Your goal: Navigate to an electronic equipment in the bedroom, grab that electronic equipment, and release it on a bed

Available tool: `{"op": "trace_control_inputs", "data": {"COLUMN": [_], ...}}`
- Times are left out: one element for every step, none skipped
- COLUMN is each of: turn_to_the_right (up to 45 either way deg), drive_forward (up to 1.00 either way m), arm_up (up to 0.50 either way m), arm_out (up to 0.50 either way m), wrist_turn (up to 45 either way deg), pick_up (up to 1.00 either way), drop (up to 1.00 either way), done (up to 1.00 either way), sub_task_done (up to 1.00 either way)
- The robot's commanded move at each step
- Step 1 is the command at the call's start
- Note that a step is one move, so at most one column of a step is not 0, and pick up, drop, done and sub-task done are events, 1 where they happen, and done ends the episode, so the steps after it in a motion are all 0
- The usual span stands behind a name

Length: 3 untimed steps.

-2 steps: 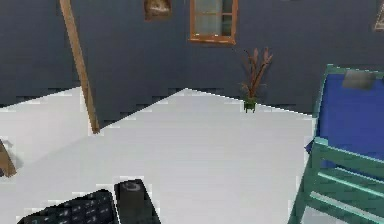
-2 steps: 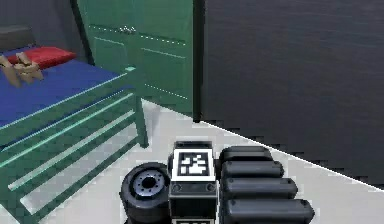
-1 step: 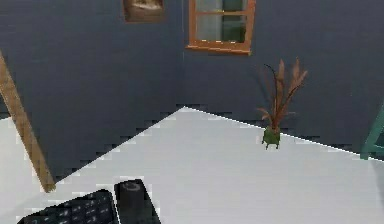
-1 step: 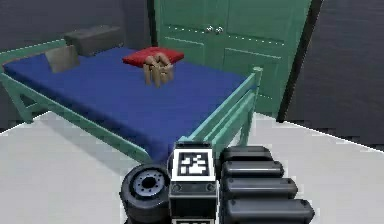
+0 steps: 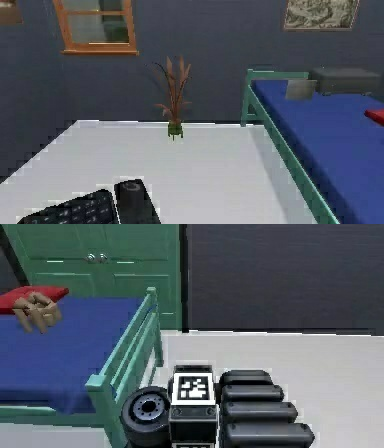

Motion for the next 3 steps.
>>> {"op": "trace_control_inputs", "data": {"turn_to_the_right": [0.0,6.0,0.0], "drive_forward": [1.00,0.00,0.35], "arm_up": [0.00,0.00,0.00], "arm_out": [0.00,0.00,0.00], "wrist_turn": [0.0,0.0,0.0], "pick_up": [0.00,0.00,0.00], "drop": [0.00,0.00,0.00], "done": [0.00,0.00,0.00], "sub_task_done": [0.00,0.00,0.00]}}
